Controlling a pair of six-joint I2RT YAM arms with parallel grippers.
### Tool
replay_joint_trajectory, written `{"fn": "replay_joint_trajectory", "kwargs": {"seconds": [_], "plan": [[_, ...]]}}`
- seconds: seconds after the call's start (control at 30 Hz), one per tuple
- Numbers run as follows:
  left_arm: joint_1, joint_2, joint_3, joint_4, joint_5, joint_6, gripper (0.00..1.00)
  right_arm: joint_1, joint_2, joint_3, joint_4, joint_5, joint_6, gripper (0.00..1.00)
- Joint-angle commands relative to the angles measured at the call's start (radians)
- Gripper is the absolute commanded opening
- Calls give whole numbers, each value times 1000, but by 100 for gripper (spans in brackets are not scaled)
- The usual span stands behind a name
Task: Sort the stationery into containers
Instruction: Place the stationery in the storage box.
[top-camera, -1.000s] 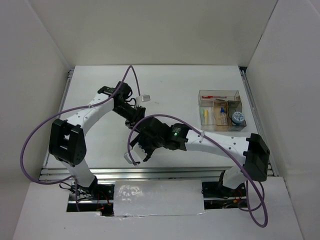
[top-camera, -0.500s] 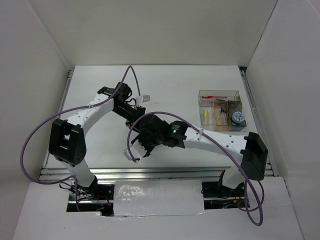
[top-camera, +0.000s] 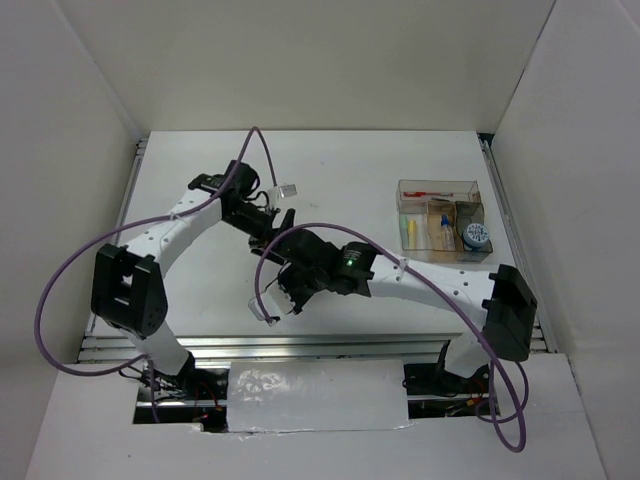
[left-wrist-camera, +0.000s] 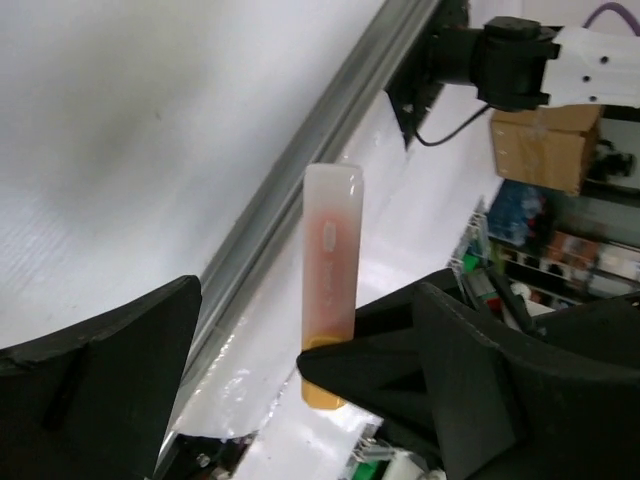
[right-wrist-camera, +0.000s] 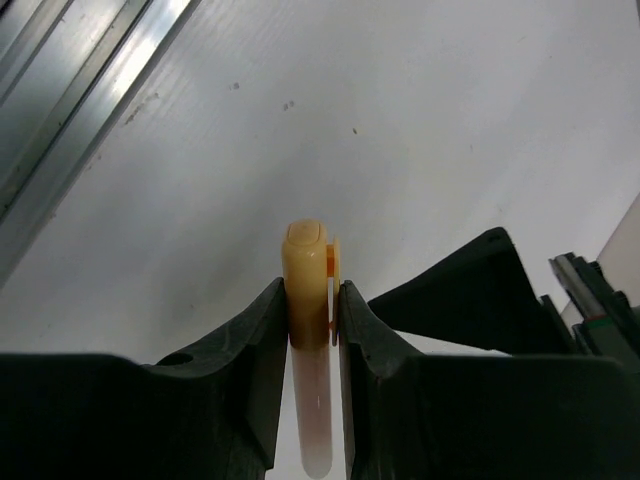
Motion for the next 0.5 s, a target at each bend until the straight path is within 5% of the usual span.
{"fn": "replay_joint_trajectory", "kwargs": {"seconds": [0.0, 0.23, 0.47], "plan": [[4, -112, -4, -1, -59, -23, 99, -18, -77, 61, -12, 31, 100, 10], [216, -230, -13, 196, -217, -143, 99, -90, -276, -18, -41, 33, 282, 0], [301, -316, -25, 400, -427, -152, 99, -510, -252, 36, -74, 8, 730, 0]]}}
